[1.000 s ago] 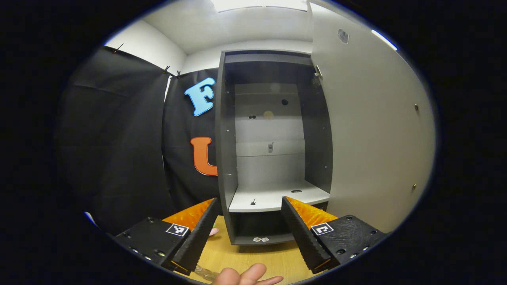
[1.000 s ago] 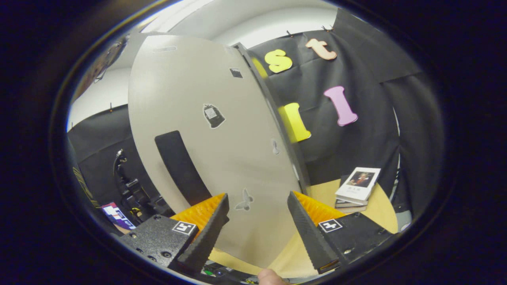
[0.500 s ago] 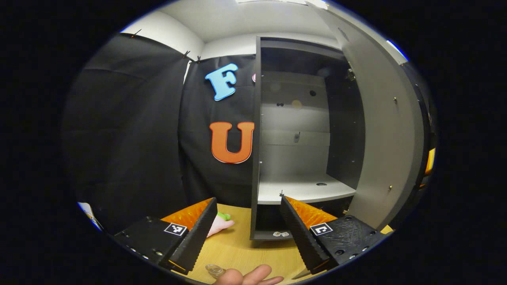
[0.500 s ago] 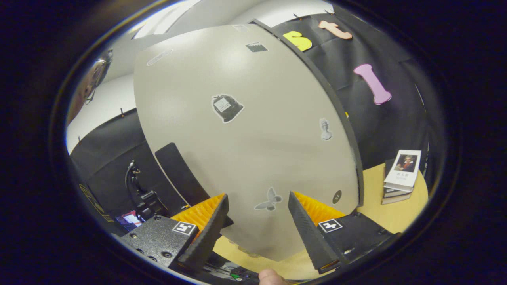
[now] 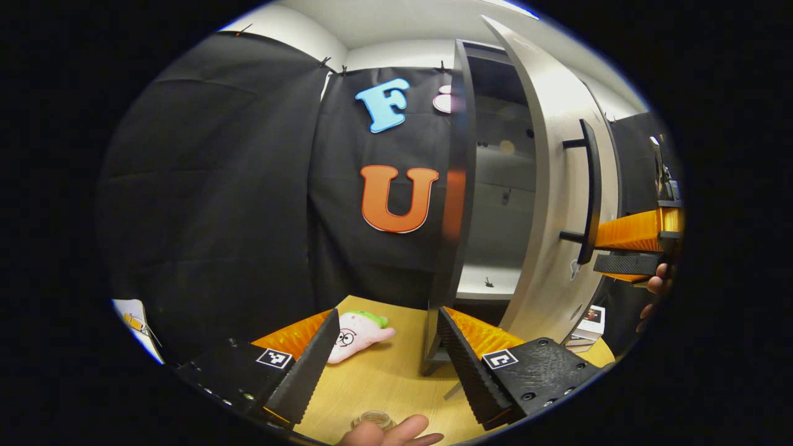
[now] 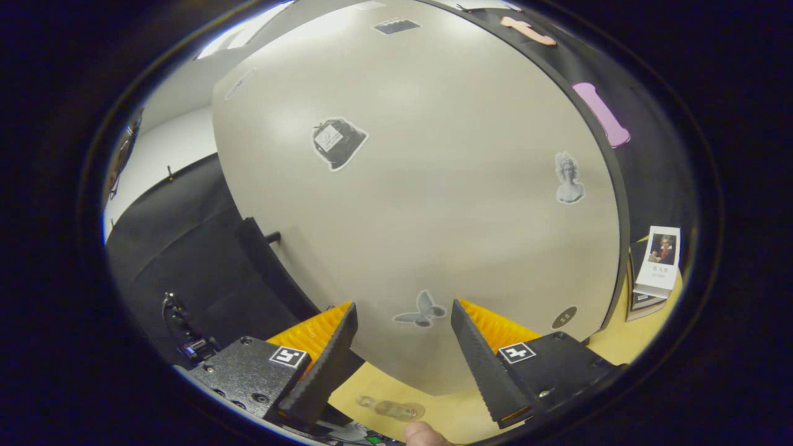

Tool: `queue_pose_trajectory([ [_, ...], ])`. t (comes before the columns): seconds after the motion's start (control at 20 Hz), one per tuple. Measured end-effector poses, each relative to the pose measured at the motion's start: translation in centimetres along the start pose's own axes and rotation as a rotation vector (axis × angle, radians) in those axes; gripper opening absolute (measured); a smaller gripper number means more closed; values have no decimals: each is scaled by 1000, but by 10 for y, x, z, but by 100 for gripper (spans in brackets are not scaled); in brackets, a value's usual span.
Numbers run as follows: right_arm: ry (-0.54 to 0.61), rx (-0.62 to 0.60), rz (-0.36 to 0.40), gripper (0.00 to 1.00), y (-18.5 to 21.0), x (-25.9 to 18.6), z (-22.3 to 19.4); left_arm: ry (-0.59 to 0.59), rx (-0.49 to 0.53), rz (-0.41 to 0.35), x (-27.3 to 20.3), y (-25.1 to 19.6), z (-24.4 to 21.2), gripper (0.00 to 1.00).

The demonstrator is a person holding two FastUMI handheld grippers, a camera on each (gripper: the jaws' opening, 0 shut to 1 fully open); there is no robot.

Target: Open the cabinet door with the right hand, grasp the bottle in the cabinet with the left hand and place it on the coaster, then close the cabinet door with the right hand.

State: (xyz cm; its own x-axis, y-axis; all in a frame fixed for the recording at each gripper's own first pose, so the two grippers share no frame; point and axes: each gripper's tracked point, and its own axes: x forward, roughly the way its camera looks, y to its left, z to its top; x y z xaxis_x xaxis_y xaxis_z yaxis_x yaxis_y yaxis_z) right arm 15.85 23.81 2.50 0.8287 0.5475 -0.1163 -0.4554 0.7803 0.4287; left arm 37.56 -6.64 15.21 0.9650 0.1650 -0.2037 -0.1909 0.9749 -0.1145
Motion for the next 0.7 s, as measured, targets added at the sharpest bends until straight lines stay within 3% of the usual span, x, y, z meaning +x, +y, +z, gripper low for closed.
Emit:
queue_pose_trajectory([
  [0.2, 4, -28, 6, 98, -8, 4, -3, 25, 9, 61, -6, 3, -6, 95],
  [0.4, 23, 16, 92, 98, -9, 4, -1, 2, 40, 142, -19, -10, 2, 95],
  [0.45, 31, 24, 115, 92, -8, 4, -1, -7, 50, 151, -22, -14, 6, 95],
  [0.7, 44, 30, 157, 96, -9, 4, -1, -34, 86, 224, -49, -24, 16, 95],
])
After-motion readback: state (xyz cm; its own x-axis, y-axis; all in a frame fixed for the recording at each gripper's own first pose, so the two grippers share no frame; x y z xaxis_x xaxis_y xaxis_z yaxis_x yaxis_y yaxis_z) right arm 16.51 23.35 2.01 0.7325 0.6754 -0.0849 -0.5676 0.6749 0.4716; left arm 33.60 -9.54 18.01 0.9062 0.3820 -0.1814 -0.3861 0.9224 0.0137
